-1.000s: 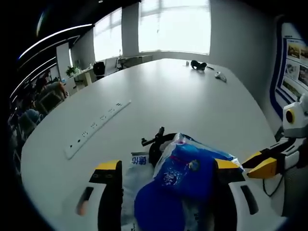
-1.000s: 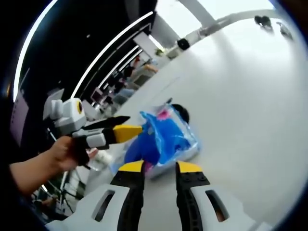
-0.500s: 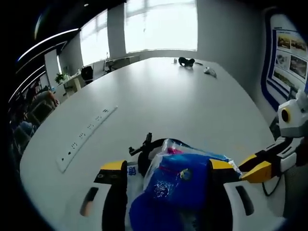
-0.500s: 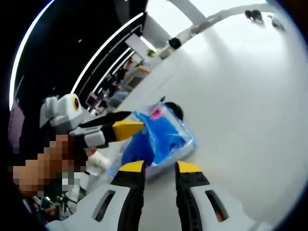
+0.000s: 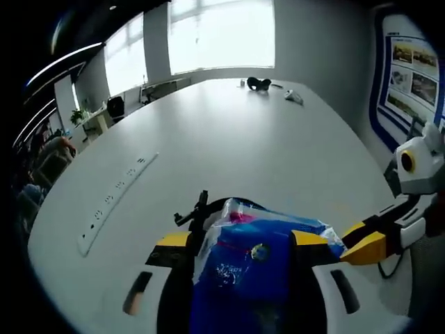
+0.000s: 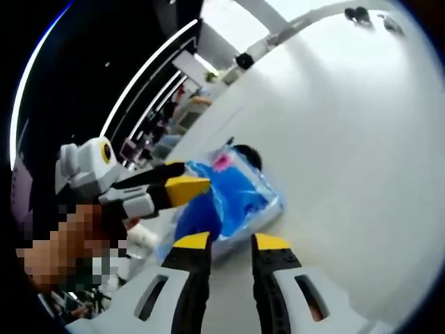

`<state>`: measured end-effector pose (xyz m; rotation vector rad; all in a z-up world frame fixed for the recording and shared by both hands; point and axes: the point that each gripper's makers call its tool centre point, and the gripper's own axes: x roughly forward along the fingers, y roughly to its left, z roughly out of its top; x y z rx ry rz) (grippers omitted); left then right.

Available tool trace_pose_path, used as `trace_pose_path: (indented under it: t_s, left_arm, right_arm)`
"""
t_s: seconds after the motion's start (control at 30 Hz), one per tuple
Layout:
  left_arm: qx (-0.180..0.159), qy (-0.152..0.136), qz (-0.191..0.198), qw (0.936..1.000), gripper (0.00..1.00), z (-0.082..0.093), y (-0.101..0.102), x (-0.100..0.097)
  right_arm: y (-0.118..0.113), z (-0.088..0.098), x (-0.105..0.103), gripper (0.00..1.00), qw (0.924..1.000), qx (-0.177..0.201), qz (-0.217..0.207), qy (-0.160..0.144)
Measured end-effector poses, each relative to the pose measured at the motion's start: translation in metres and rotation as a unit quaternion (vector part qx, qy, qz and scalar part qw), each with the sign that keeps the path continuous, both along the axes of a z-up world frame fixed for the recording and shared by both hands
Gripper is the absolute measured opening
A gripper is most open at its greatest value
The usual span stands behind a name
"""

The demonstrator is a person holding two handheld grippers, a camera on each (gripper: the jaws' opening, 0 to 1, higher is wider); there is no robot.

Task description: Arrange the tabletop items into an orderly group along one side of the table until the central work area is clear of visible clutter.

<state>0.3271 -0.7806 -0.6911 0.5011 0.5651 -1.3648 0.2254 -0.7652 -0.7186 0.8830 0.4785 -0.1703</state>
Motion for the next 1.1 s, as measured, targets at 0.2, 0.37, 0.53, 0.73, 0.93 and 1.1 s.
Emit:
trace_pose_path:
  t_s: [0.2,0.37,0.53,0.73,0.93,1.1]
  left_arm:
    - [0.006,-0.005,-0.004,1.0,0.52,-0.002,-0.001,0.0]
    - [0.012,-0.019,-0.007,0.9997,0.49,-0.004,0.0,0.001]
    - [0.015,-0.044,-0.007,0.9989,0.43,-0.002,0.004,0.008]
    - [0.015,-0.051,0.0,0.9986,0.35,-0.001,0.008,0.013]
    - [0.004,-0.061,0.009,0.9981,0.2,0.003,0.01,0.017]
    - [0.007,-0.065,0.008,0.9979,0.18,0.003,0.013,0.017]
  right_arm:
    - [0.0,-0.002,0.002,0.18,1.0,0.003,-0.003,0.005]
    - [0.0,-0.004,0.005,0.18,0.9995,0.024,-0.018,0.009]
    - [0.001,-0.005,0.008,0.17,0.9996,0.022,-0.017,0.008]
    - [0.005,-0.005,0.011,0.16,0.9993,0.033,-0.013,0.01]
    - [0.007,-0.005,0.01,0.13,0.9991,0.039,-0.011,0.012]
    - [0.007,-0.004,0.008,0.11,0.999,0.04,-0.009,0.014]
